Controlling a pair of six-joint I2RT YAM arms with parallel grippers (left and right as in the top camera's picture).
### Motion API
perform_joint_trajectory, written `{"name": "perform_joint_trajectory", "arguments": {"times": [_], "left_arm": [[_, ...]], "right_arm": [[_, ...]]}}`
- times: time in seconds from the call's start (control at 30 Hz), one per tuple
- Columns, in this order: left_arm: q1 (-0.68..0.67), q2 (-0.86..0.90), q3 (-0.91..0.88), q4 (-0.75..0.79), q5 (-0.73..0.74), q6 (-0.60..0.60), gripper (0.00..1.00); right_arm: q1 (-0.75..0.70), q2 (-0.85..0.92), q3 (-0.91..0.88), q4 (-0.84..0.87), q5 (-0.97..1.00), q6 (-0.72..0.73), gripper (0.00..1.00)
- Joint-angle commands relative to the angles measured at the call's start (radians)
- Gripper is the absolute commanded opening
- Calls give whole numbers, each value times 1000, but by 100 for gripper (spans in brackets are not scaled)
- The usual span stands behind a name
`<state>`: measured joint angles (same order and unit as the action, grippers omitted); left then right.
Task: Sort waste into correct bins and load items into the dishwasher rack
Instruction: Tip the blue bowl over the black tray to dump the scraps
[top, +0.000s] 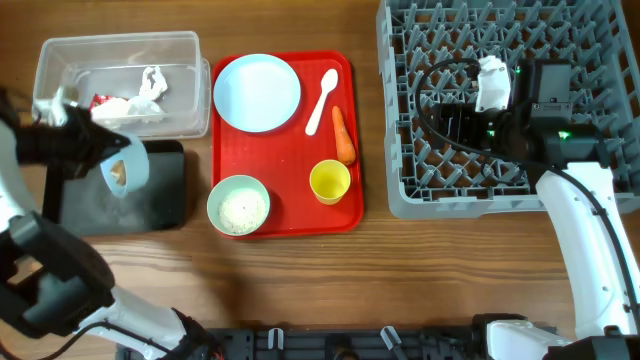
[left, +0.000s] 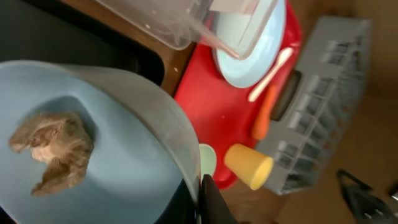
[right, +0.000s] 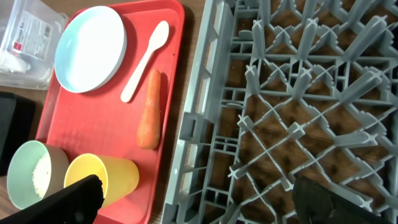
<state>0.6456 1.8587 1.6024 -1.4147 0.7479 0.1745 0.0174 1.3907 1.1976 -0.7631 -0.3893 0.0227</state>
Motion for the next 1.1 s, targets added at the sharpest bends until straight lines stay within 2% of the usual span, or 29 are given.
{"name": "perform_joint_trajectory", "arguments": {"times": [0.0,0.07,0.27,0.4,0.57,0.7,0.93,1.07], "left_arm": [[119,-13,-103,5,241,227,4],[184,-13,-143,37,311,266,4],[356,-13,-222,144,466,266,4],[410,-6,-261,185,520,264,4],[417,34,-261,184,546,226,4],[418,69,-261,142,626,32,4],[421,71,-261,158,669,-57,4],[443,71,-261,198,669,-154,4]], "right_arm": [[2,6,18,-6,-16,8,100],[2,6,18,-8,-16,8,100],[2,6,18,-8,-16,41,100],[2,6,18,-7,-15,40,100],[2,6,18,-4,-15,40,100],[2,6,18,-11,-15,39,100],[2,6,18,-31,0,30,100],[2,6,18,-31,0,30,100]]}}
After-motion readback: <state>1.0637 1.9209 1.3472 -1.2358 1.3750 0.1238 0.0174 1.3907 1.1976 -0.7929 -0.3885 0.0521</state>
